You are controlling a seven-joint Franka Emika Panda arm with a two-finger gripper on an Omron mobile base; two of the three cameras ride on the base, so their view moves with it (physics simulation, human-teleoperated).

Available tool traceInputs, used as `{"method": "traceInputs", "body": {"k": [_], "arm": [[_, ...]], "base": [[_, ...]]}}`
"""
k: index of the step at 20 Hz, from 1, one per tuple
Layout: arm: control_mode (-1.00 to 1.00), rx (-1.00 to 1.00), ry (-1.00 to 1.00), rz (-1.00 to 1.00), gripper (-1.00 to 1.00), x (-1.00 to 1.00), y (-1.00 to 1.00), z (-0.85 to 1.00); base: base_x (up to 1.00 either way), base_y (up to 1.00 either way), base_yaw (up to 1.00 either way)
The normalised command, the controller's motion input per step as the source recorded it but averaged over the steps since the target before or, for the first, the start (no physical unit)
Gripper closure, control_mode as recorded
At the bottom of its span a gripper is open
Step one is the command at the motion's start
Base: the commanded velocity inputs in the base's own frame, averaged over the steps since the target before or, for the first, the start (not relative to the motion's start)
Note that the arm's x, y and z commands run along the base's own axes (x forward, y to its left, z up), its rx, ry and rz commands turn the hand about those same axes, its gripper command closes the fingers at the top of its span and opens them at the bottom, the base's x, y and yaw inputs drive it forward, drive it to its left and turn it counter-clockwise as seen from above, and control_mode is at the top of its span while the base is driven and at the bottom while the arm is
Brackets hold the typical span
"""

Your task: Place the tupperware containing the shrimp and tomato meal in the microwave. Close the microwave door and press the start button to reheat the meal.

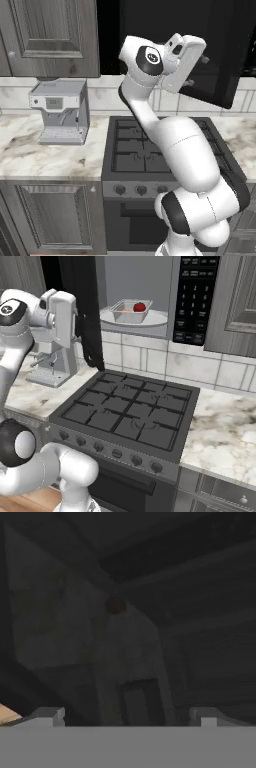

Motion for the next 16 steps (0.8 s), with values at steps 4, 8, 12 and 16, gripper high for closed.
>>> {"method": "traceInputs", "body": {"k": [4,8,12,16], "arm": [[-1.00,0.03,-0.28,0.12,-1.00,0.31,-0.32,-0.09],[-1.00,0.00,-0.28,0.24,-1.00,0.47,-0.08,-0.28],[-1.00,0.02,-0.23,0.35,-1.00,0.73,-0.16,-0.36],[-1.00,0.03,-0.19,0.39,-1.00,0.72,-0.28,-0.13]], "base": [[0.00,0.00,0.00],[0.00,0.00,0.00],[0.00,0.00,0.00],[0.00,0.00,0.00]]}}
